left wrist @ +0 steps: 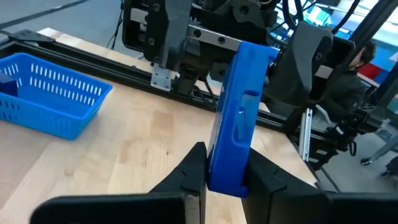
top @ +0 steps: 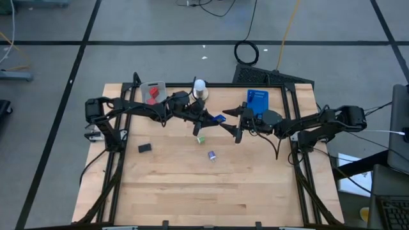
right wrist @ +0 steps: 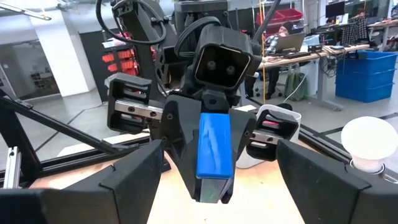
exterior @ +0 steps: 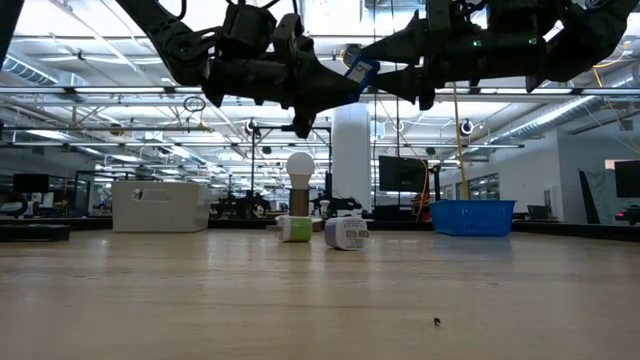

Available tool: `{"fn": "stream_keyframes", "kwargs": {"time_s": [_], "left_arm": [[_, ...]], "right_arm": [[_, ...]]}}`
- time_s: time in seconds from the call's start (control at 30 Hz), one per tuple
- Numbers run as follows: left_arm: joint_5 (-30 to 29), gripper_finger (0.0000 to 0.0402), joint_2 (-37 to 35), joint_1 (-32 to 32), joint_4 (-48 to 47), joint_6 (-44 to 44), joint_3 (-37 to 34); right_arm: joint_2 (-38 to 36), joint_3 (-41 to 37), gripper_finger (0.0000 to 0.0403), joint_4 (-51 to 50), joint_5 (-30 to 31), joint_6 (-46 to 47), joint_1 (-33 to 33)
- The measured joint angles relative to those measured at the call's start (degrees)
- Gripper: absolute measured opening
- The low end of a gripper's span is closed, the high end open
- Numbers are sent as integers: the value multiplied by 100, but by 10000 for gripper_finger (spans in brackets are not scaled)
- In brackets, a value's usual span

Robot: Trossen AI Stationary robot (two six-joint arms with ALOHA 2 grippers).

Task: Pick & Place Office items
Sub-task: Put the blue digital clock into the blue bin

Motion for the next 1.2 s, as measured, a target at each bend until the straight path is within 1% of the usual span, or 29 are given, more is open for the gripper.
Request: {"fn": "stream_keyframes", "kwargs": {"time_s": [0.1,0.27,0.53,0.7,0.9,1.03,1.2], "left_arm": [[7,56,4,0,26,4,-2],[8,56,7,-15,333,-66,0],[8,56,7,-20,339,-86,0],[7,56,9,-22,336,-82,-1],[10,56,9,-22,296,-79,0],[15,56,10,-22,148,-34,0],[56,56,13,-22,57,45,0]], "right_arm": [[0,0,302,6,4,-2,0],[0,0,302,186,7,-2,0],[23,0,302,264,7,0,0],[424,21,302,801,7,0,-9],[992,369,302,968,5,-16,-9],[1115,498,302,988,4,-108,-9],[1086,501,302,975,7,-149,-9]]}}
